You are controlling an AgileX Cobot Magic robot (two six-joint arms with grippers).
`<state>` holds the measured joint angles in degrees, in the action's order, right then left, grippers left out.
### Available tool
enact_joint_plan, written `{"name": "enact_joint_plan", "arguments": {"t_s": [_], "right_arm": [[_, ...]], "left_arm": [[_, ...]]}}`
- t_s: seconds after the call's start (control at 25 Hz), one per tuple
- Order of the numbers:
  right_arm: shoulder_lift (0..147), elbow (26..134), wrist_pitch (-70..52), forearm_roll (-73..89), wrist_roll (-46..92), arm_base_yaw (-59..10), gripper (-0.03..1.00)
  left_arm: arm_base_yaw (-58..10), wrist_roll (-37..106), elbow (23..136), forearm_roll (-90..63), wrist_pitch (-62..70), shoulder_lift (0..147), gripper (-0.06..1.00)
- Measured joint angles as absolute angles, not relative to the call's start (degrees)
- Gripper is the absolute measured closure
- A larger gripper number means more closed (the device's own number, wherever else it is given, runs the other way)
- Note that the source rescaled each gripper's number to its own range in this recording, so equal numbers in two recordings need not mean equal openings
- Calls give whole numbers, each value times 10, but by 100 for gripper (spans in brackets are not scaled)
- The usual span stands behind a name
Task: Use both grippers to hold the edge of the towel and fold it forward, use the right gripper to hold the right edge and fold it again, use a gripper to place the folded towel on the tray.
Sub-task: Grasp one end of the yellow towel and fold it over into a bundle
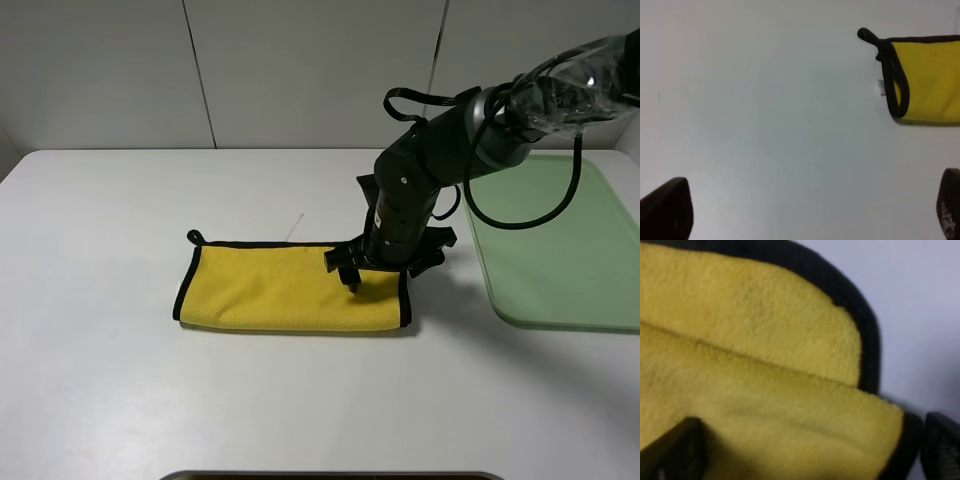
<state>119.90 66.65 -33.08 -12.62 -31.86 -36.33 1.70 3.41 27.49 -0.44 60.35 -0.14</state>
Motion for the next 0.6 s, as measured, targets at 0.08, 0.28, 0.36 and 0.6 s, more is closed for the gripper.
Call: {"name": "enact_joint_plan", "arguments": {"t_s": [0.08, 0.28, 0.36, 0.6], "right_arm": [[1200, 667, -324, -117, -318, -364, 20], [1203, 669, -309, -108, -318, -364, 59], [1203, 669, -307, -109, -318, -364, 76], [1203, 670, -307, -114, -312, -364, 84]], "left_arm": [[17, 34, 275, -4, 603, -1, -6], [17, 34, 275, -4, 603, -1, -6], [17, 34, 275, -4, 603, -1, -6], [17, 34, 275, -4, 603, -1, -6]]}}
